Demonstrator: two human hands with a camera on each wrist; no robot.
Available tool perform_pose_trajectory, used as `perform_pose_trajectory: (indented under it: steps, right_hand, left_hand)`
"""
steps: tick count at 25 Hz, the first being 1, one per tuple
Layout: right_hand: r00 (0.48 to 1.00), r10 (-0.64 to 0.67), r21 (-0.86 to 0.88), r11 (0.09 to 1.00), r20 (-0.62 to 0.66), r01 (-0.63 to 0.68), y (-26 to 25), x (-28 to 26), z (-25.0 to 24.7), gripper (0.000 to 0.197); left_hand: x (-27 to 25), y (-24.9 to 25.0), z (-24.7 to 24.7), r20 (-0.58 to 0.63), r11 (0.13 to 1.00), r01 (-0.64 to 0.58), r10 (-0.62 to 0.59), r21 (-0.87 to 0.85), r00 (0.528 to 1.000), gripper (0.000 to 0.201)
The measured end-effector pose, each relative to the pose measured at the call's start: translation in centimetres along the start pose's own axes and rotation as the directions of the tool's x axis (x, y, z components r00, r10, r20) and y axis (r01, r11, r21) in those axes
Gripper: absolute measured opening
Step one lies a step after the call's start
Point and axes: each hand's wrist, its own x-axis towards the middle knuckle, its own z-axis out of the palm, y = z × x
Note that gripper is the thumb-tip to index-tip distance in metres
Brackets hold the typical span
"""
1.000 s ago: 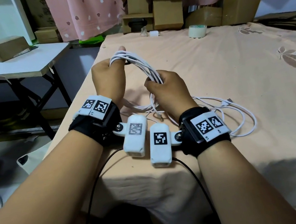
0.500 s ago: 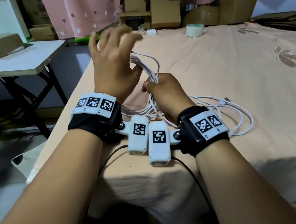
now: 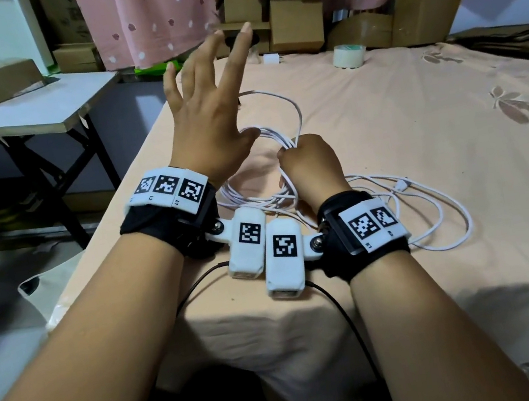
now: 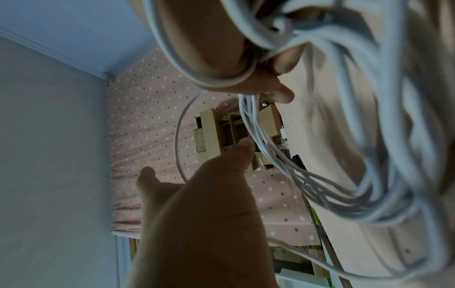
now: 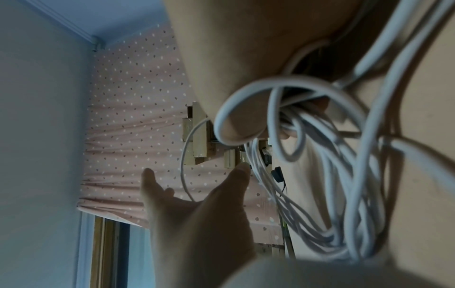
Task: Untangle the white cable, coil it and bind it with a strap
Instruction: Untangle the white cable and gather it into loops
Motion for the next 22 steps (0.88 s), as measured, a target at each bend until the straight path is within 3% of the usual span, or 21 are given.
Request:
perform_pose_trajectory:
  steps: [2,4,6,7,9,11,13,15,16,19,22]
  right_hand:
    - [1.000,0.017,0.000,1.000,-0.001,-0.017,-0.2,0.0,-0.3,0.017]
    - [1.000,0.021,-0.028,0.999,-0.007,-0.021,-0.2,0.0,-0.5,0.011]
    - [1.000,0.004,-0.035,0.999,0.018,-0.003,-0.2,0.0,-0.3,0.012]
    - [0.999,-0.023,-0.015,1.000,0.040,0.023,-0.3,-0.2,0.0,0.011]
    - [0.993,-0.093,0.039,0.995,0.074,0.090,-0.4,-0.4,0.5,0.010]
    - [0.986,-0.144,0.067,0.988,0.079,0.138,-0.6,-0.4,0.8,0.018]
    - [0.981,-0.183,0.121,0.977,0.060,0.174,-0.8,-0.6,0.6,0.023]
    - [0.980,-0.198,0.161,0.968,0.022,0.192,-0.8,-0.7,0.4,0.028]
    - [0.978,-0.207,0.161,0.965,-0.009,0.206,-0.8,-0.7,0.4,0.030]
    - [0.971,-0.215,0.166,0.959,-0.107,0.231,-1.0,-0.8,0.1,0.021]
    - [0.971,-0.155,0.231,0.953,-0.181,0.195,-1.2,-1.0,-0.4,0.006]
  left_hand:
    - [-0.1,0.1,-0.1,-0.033,0.996,-0.086,0.085,-0.036,0.996,0.106]
    - [0.1,0.0,-0.2,-0.032,0.966,-0.240,0.238,-0.097,0.971,0.088]
    - [0.4,-0.1,0.0,0.059,0.923,-0.321,0.340,-0.211,0.938,0.072]
    - [0.4,-0.1,0.2,0.157,0.918,-0.291,0.340,-0.271,0.927,0.073]
    - [0.1,-0.1,0.6,0.354,0.948,-0.156,0.252,-0.277,0.901,0.077]
    - [-0.2,-0.5,1.3,0.436,0.981,-0.073,0.146,-0.181,0.888,0.070]
    - [-0.2,-1.2,1.8,0.411,0.988,-0.050,0.107,-0.145,0.905,0.046]
    - [-0.1,-1.2,1.7,0.387,0.989,0.021,0.038,-0.148,0.921,0.010]
    - [0.0,-1.2,1.8,0.377,0.988,0.071,-0.013,-0.140,0.926,0.010]
    - [-0.1,-0.8,1.6,0.288,0.979,0.178,-0.143,-0.098,0.947,0.037]
    - [0.0,-0.6,1.3,0.233,0.925,0.333,-0.288,-0.185,0.929,0.038]
